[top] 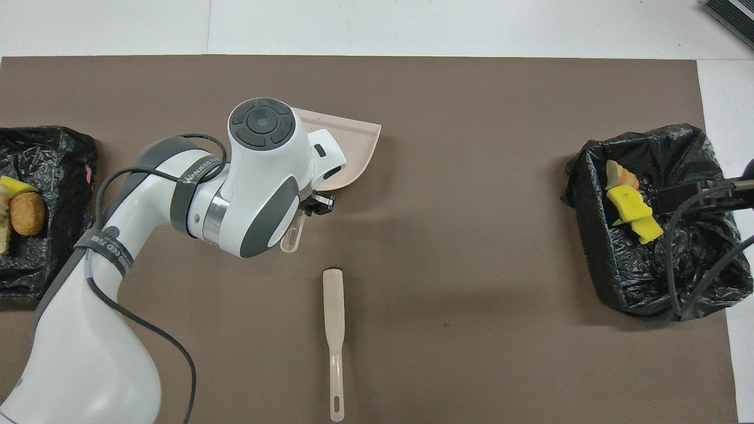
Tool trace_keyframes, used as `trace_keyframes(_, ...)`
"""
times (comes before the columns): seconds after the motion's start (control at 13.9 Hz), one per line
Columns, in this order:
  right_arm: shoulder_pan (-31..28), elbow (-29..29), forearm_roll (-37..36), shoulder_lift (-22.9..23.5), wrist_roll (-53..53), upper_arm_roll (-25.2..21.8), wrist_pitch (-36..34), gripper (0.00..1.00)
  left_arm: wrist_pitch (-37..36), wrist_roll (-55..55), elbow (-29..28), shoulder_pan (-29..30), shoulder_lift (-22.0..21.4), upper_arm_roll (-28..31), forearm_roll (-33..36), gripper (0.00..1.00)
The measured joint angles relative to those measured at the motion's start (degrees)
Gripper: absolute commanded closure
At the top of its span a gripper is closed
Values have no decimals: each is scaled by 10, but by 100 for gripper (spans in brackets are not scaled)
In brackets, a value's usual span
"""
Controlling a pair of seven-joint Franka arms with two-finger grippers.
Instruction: Sweep and dump trash in bin
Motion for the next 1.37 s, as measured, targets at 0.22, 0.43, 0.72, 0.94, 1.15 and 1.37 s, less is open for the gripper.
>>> trace_keyframes(0.22,0,0,0,0,0,0,0,0,4,-71,35,-32,52,0,0,100)
trace_keyframes(0.43,0,0,0,0,0,0,0,0,-1,-111,66,-50,81,2,0,55)
trace_keyframes(0.72,0,0,0,0,0,0,0,0,-2,-118,78,-49,80,10,0,0)
trace_keyframes(0.94,0,0,0,0,0,0,0,0,-3,-114,92,-31,51,26,2,0)
trace_keyframes(1.15,0,0,0,0,0,0,0,0,-21,-67,87,16,-8,30,2,0)
trace_keyframes(1.37,0,0,0,0,0,0,0,0,-44,12,53,66,-85,31,2,0)
